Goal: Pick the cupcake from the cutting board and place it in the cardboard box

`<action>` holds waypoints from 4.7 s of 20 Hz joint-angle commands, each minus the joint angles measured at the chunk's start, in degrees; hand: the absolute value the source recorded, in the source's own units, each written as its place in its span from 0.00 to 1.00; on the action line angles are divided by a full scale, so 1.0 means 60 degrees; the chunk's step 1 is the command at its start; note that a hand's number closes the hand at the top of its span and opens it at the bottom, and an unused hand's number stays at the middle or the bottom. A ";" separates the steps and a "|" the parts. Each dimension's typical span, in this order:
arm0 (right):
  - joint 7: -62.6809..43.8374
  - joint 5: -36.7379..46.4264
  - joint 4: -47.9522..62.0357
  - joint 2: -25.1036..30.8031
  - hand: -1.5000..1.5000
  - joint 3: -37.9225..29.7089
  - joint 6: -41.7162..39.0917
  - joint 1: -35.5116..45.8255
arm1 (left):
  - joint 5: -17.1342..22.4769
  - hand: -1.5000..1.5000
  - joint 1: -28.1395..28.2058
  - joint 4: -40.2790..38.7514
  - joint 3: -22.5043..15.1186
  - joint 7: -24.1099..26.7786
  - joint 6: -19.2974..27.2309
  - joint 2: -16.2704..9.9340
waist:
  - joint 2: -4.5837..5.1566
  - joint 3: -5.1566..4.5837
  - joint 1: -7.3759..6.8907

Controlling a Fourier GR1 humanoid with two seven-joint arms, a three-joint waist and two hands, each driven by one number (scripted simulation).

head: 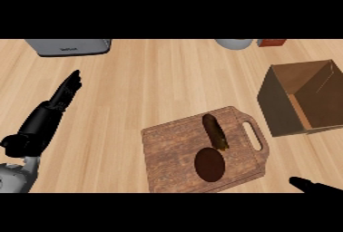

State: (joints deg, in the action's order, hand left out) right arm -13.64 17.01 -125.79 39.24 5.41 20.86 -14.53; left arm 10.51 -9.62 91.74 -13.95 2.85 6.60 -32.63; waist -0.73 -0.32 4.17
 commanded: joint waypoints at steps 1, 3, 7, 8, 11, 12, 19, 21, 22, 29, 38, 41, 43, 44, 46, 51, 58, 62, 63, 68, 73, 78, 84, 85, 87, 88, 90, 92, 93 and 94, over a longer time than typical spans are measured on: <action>-0.0977 0.2033 -0.1490 0.0664 0.00 0.0673 -0.0318 -0.1061 | -0.0186 0.50 -0.0140 -0.0165 -0.0256 0.0294 -0.0306 0.0163 | 0.0067 0.0014 -0.0285; -0.2292 0.2494 -0.1923 0.0847 0.00 0.1040 -0.1007 -0.0795 | -0.0122 0.50 -0.0699 -0.0432 -0.0214 -0.0055 -0.0396 0.0319 | 0.0123 0.0015 -0.0446; -0.3902 0.3054 -0.2260 0.1707 0.00 0.1934 -0.2589 -0.0958 | -0.0354 0.50 -0.0443 -0.0367 -0.0355 0.0341 -0.0402 0.0346 | 0.0153 -0.0015 -0.0624; -0.4214 0.3060 -0.2432 0.1980 0.00 0.2088 -0.2939 -0.0990 | -0.0443 0.50 -0.0454 -0.0439 -0.0422 0.0431 -0.0358 0.0448 | 0.0141 -0.0016 -0.0584; -0.5714 0.2913 -0.2898 0.2208 0.00 0.2933 -0.3921 0.0003 | -0.0341 0.50 -0.0531 -0.0345 -0.0392 0.0257 -0.0505 0.0424 | 0.0132 -0.0025 -0.0867; -0.6466 0.2595 -0.2999 0.2062 0.00 0.3090 -0.4228 0.0471 | -0.0357 0.50 -0.0759 -0.0467 -0.0212 0.0417 -0.0601 0.0313 | 0.0152 -0.0021 -0.0879; -0.9742 0.2435 -0.2255 0.0968 0.00 0.5168 -0.6141 0.3162 | -0.0599 0.50 -0.1095 -0.0728 -0.0498 0.0186 -0.0584 0.0733 | 0.0160 -0.0020 -0.1034; -1.0420 0.2362 -0.1886 0.0428 0.00 0.5706 -0.6540 0.3681 | -0.0406 0.50 -0.1204 -0.0627 -0.0253 0.0154 -0.0736 0.0637 | 0.0143 -0.0011 -0.1008; -1.0689 0.2523 -0.1525 -0.0012 0.00 0.5923 -0.6422 0.3944 | -0.0636 0.50 -0.0561 -0.0509 -0.0501 0.0571 -0.0632 0.0704 | 0.0130 -0.0017 -0.1121; -1.1722 0.2814 -0.0018 -0.2165 0.00 0.6920 -0.6685 0.5007 | -0.0656 0.50 -0.1198 -0.1041 -0.0338 0.0325 -0.0704 0.0969 | 0.0126 -0.0002 -0.0856; -1.1743 0.4295 0.2027 -0.3748 0.00 0.7172 -0.6731 0.5349 | -0.0665 0.50 -0.0636 -0.0725 -0.0061 0.0533 -0.0813 0.0825 | 0.0102 0.0025 -0.0809; -1.1473 0.4689 0.2430 -0.3989 0.00 0.7405 -0.6940 0.5204 | -0.0706 0.50 -0.0759 -0.0783 0.0005 0.0369 -0.0967 0.0744 | 0.0098 0.0034 -0.0728; -1.1775 0.5006 0.2464 -0.4434 0.00 0.7586 -0.7153 0.5152 | -0.0700 0.50 -0.0232 -0.1004 0.0150 0.1055 -0.1047 0.0684 | 0.0088 0.0022 -0.0748; -1.1274 0.4832 0.3123 -0.4532 0.00 0.7031 -0.7083 0.5386 | -0.0510 0.50 -0.0982 -0.1077 0.0360 0.0448 -0.1140 0.0675 | 0.0127 0.0034 -0.0712; -1.1116 0.4945 0.3324 -0.4549 0.00 0.6889 -0.7368 0.5343 | -0.0747 0.50 -0.0969 -0.0897 0.0085 0.0251 -0.0986 0.0902 | 0.0116 0.0039 -0.0704; -1.0590 0.5500 0.3275 -0.4353 0.00 0.6608 -0.7358 0.4595 | -0.1011 0.50 -0.0569 -0.0991 0.0050 0.0735 -0.0913 0.1114 | 0.0105 0.0043 -0.0634; -0.9581 0.5874 0.3965 -0.5197 0.00 0.5844 -0.7477 0.4484 | -0.1338 0.50 -0.0545 -0.0434 -0.0024 -0.0024 -0.0769 0.1477 | 0.0109 0.0053 -0.0695; -0.9511 0.6681 0.4246 -0.5638 0.00 0.6261 -0.7291 0.3928 | -0.1030 0.50 -0.0471 -0.0557 0.0666 0.0438 -0.1472 0.0964 | 0.0106 0.0050 -0.0719; -0.9441 0.6433 0.3603 -0.5194 0.00 0.5840 -0.7723 0.3643 | -0.1072 0.50 -0.0660 -0.1023 0.0573 0.0439 -0.1433 0.1236 | 0.0111 0.0048 -0.0634; -0.9100 0.7484 0.5157 -0.5905 0.00 0.5870 -0.7061 0.3720 | -0.1151 0.50 -0.0590 -0.0939 0.0859 0.0512 -0.1635 0.1118 | 0.0123 0.0050 -0.0696; -0.8007 0.7473 0.5561 -0.5933 0.00 0.5112 -0.6772 0.3423 | -0.1332 0.50 -0.0900 -0.0522 0.0822 -0.0323 -0.1636 0.1574 | 0.0117 0.0056 -0.0694; -0.6863 0.8106 0.5764 -0.5731 1.00 0.5639 -0.6510 0.2893 | -0.1623 0.50 -0.0283 -0.0482 0.1184 0.0325 -0.1951 0.1777 | 0.0115 0.0054 -0.0708; -0.5845 0.9025 0.5769 -0.5372 1.00 0.5647 -0.5594 0.3071 | -0.2021 0.50 -0.0433 -0.0263 0.1170 -0.0241 -0.2067 0.2168 | 0.0116 0.0055 -0.0688; -0.5587 0.8884 0.5519 -0.4970 1.00 0.5152 -0.6230 0.3488 | -0.2223 0.50 -0.0223 -0.0773 0.1233 0.0633 -0.2051 0.2211 | 0.0121 0.0053 -0.0684; -0.5825 0.9177 0.5022 -0.5330 1.00 0.5402 -0.6608 0.3515 | -0.2039 0.50 -0.0711 -0.0970 0.1706 0.0413 -0.2292 0.2194 | 0.0119 0.0052 -0.0675; -0.5265 0.9209 0.5081 -0.4696 1.00 0.5386 -0.5833 0.3018 | -0.2010 0.50 -0.0842 -0.0966 0.1707 -0.0014 -0.2425 0.2064 | 0.0118 0.0054 -0.0661; -0.5664 0.9689 0.5151 -0.5393 1.00 0.5533 -0.6211 0.3690 | -0.1813 0.50 -0.0744 -0.0752 0.1886 -0.0001 -0.2739 0.2038 | 0.0116 0.0052 -0.0688; -0.2977 0.8595 0.4285 -0.4196 1.00 0.6949 -0.5975 0.3234 | -0.1888 0.50 -0.0564 -0.0494 0.1587 -0.0001 -0.2292 0.2195 | 0.0080 0.0063 -0.0776; -0.2111 0.8369 0.4060 -0.4132 1.00 0.7682 -0.5971 0.3289 | -0.1919 0.50 -0.0670 -0.0556 0.1446 -0.0037 -0.2362 0.2242 | 0.0085 0.0074 -0.0868; -0.1388 0.8178 0.3771 -0.4079 1.00 0.8416 -0.5880 0.3166 | -0.1880 0.50 -0.0687 -0.0564 0.1474 0.0018 -0.2483 0.2135 | 0.0069 0.0089 -0.1005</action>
State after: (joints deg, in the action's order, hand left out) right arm -35.14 69.54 -98.70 11.59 46.08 -14.84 5.61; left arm -0.98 -13.45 88.24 -4.68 2.88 -7.60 -19.86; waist -0.35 -0.01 -0.65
